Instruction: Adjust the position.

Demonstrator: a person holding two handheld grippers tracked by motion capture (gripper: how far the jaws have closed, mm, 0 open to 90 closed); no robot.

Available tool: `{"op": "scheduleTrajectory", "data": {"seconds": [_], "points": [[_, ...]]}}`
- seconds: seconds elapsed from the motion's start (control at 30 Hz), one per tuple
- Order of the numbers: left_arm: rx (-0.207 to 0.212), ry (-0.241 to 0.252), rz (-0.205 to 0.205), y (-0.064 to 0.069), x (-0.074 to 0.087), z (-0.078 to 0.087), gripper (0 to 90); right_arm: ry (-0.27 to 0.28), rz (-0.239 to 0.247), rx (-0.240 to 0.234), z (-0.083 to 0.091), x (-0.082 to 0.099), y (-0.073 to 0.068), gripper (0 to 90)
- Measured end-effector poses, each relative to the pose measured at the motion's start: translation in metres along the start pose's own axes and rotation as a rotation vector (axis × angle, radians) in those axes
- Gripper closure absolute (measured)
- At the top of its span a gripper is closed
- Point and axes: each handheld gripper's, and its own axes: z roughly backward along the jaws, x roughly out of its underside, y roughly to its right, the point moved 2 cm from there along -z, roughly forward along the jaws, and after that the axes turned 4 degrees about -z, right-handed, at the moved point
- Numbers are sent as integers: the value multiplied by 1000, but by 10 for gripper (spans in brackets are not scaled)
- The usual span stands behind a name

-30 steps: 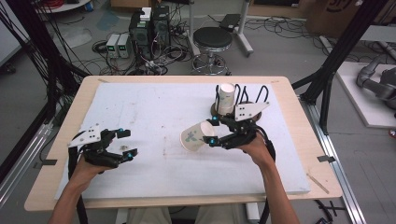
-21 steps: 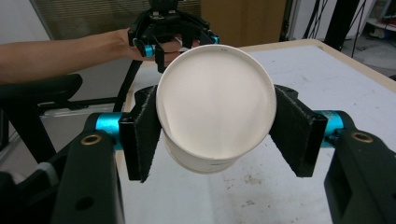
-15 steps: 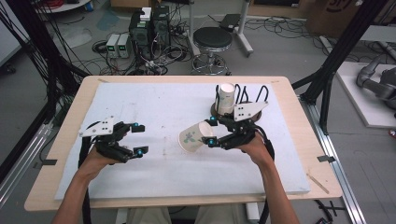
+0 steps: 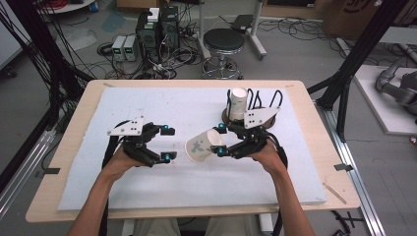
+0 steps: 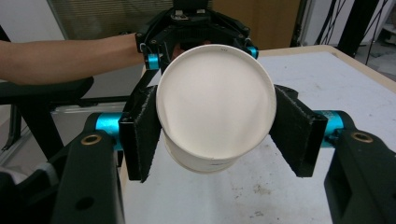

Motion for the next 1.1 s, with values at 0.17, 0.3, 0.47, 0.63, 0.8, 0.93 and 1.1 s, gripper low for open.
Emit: {"op": "scheduleTrajectory", "data": {"seconds": [0.17,0.3,0.47,0.63,0.8,0.93,1.1], "points": [[36,23,-10,2,-5,-12,166,-3,4,-1,-1,0,0,380],[58,41,-11,3,-8,-20,166,-3,10,-8,-2,0,-1,380],[87,39,-20,3,-13,-33,166,-11,12,-10,-4,0,-1,380],[111,30,-28,3,-18,-45,166,-13,8,-13,-4,0,0,380],[130,18,-33,3,-20,-54,166,-14,8,-16,-4,0,0,380],[144,-7,-30,4,-17,-61,166,-10,14,-20,-4,0,0,380],[155,-44,-29,6,-13,-69,166,-4,12,-16,-3,0,-1,380]]}}
